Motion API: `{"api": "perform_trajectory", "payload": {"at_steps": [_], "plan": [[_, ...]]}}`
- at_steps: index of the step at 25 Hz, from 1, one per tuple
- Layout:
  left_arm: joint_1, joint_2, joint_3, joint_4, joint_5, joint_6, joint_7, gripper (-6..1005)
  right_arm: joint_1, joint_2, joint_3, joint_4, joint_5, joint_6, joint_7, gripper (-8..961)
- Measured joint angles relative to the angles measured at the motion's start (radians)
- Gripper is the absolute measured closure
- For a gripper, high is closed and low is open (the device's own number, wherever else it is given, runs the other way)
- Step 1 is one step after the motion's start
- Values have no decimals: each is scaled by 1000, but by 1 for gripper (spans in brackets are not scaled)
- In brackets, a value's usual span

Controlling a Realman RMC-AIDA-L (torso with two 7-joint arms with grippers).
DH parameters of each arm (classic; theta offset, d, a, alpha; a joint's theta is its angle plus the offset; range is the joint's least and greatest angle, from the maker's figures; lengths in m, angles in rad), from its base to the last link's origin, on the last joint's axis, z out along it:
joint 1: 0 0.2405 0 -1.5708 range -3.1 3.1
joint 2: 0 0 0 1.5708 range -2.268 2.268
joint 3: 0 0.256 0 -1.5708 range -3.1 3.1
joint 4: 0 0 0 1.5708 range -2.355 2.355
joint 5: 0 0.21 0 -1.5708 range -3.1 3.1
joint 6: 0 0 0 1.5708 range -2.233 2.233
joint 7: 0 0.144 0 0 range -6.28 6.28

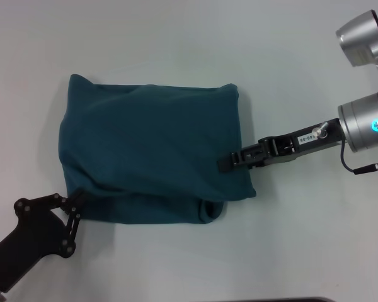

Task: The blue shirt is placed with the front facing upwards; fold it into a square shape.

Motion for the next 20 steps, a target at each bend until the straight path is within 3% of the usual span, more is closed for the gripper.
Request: {"api": "perform_trajectory", "payload": {"at_steps": [9, 20], "plan": [[0, 1, 0, -3, 0, 8, 0, 995, 4, 2, -12, -9, 1, 11, 7, 180], [-1, 1, -2, -3, 0, 7, -1, 994, 3, 2, -22, -9, 1, 18, 12, 641]]}}
